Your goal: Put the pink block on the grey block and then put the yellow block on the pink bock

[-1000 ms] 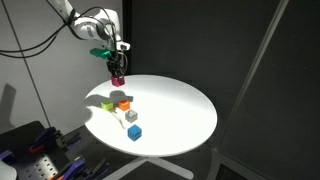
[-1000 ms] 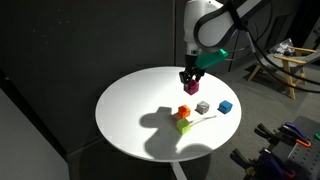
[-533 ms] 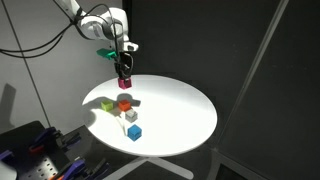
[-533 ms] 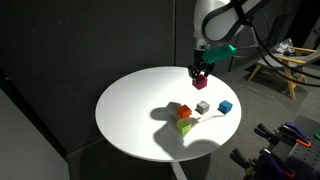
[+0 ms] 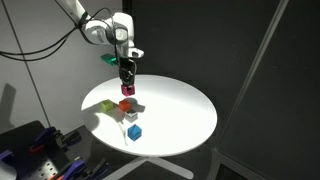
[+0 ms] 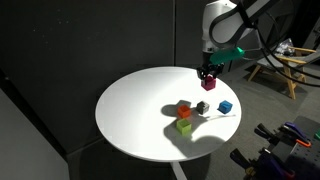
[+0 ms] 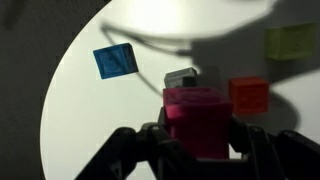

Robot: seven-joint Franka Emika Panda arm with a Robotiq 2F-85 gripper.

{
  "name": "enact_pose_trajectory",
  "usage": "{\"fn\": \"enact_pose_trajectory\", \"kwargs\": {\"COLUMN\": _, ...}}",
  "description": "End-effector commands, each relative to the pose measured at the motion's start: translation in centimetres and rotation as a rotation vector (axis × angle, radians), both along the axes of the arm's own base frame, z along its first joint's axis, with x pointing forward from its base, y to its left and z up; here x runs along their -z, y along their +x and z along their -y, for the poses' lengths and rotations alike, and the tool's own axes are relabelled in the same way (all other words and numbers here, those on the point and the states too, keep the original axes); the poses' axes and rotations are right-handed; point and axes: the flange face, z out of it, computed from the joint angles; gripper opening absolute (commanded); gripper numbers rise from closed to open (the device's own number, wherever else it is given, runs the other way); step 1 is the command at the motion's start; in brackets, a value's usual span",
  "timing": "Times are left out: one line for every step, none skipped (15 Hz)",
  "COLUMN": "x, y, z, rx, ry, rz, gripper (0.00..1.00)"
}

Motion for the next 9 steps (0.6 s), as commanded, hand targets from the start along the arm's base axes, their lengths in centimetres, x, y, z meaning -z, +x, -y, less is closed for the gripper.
{"fn": "enact_pose_trajectory", "kwargs": {"x": 0.8, "y": -0.5, "z": 0.4, "rx": -0.008, "ry": 0.022, "rz": 0.010, "gripper": 0.30}}
{"fn": "enact_pose_trajectory", "kwargs": {"x": 1.1, "y": -0.5, "z": 0.4, "rx": -0.009, "ry": 0.022, "rz": 0.010, "gripper": 0.30}}
{"fn": "enact_pose_trajectory", "kwargs": {"x": 1.5, "y": -0.6, "z": 0.4, "rx": -0.014, "ry": 0.023, "rz": 0.010, "gripper": 0.30}}
{"fn": "enact_pose_trajectory", "kwargs": {"x": 1.9, "y": -0.7, "z": 0.4, "rx": -0.018, "ry": 0.024, "rz": 0.009, "gripper": 0.30}}
{"fn": "enact_pose_trajectory", "kwargs": {"x": 2.3, "y": -0.8, "z": 0.5, "rx": -0.019, "ry": 0.024, "rz": 0.006, "gripper": 0.30}}
{"fn": "enact_pose_trajectory", "kwargs": {"x": 2.8, "y": -0.8, "z": 0.6, "rx": -0.019, "ry": 0.026, "rz": 0.002, "gripper": 0.30}}
{"fn": "enact_pose_trajectory", "kwargs": {"x": 3.1, "y": -0.9, "z": 0.6, "rx": -0.021, "ry": 0.027, "rz": -0.001, "gripper": 0.30}}
{"fn": "enact_pose_trajectory", "kwargs": {"x": 3.6, "y": -0.9, "z": 0.8, "rx": -0.022, "ry": 0.028, "rz": -0.007, "gripper": 0.30}}
{"fn": "enact_pose_trajectory", "kwargs": {"x": 4.0, "y": -0.9, "z": 0.9, "rx": -0.025, "ry": 0.030, "rz": -0.011, "gripper": 0.30}}
